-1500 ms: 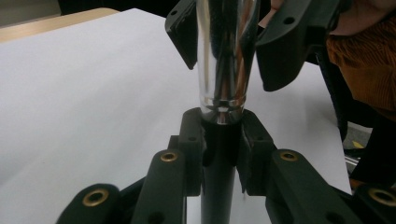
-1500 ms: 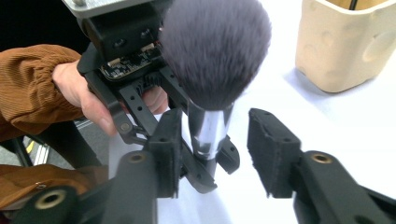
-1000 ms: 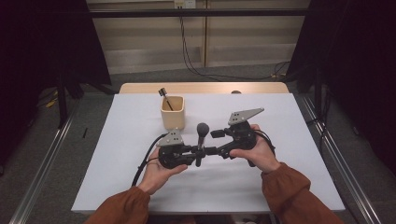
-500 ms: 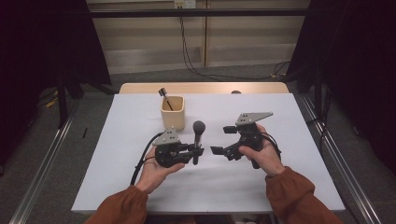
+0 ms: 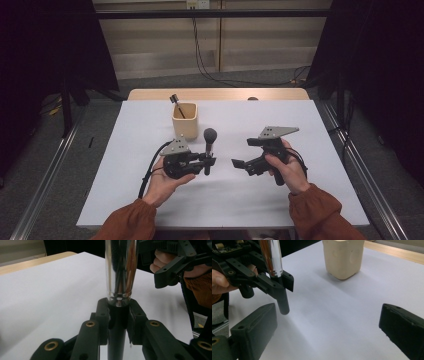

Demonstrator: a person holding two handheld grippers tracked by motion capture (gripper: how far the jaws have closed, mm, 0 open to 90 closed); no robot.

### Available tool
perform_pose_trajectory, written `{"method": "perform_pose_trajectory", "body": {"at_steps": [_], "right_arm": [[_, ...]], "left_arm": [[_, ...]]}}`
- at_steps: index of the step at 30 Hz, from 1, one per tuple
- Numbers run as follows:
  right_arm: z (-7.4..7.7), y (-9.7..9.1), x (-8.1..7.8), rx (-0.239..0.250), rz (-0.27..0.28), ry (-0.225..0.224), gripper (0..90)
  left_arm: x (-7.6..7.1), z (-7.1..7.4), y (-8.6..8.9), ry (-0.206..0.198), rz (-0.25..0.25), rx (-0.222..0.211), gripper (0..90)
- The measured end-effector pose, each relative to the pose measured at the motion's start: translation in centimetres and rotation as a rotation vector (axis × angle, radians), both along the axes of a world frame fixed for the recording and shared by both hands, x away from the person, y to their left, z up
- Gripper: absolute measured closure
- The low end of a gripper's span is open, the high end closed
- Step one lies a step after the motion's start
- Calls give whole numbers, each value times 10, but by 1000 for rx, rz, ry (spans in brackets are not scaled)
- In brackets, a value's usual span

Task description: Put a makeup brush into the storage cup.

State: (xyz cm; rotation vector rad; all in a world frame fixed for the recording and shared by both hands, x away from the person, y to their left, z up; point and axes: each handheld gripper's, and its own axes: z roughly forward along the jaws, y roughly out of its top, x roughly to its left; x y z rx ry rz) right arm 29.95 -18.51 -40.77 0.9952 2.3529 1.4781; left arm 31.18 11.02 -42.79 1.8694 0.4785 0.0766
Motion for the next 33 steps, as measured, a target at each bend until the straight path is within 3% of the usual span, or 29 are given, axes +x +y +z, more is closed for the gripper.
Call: {"method": "perform_pose_trajectory", "body": {"at_steps": [10,16,19,28,33], "right_arm": [[-6,-17,-13,2,-105,-69,17],[-10,-29,-19,3,-159,-87,18],[-10,-34,-23,6,-187,-117,17],[-18,-48,-35,8,-222,-128,11],[-17,-56,-42,-3,-245,-159,9]], "left_arm": [[0,3,12,-3,37,2,745],[0,4,12,-8,36,-2,745],[0,5,13,-8,35,-2,745],[0,7,19,-15,49,3,745],[1,9,23,-13,64,-8,745]]}}
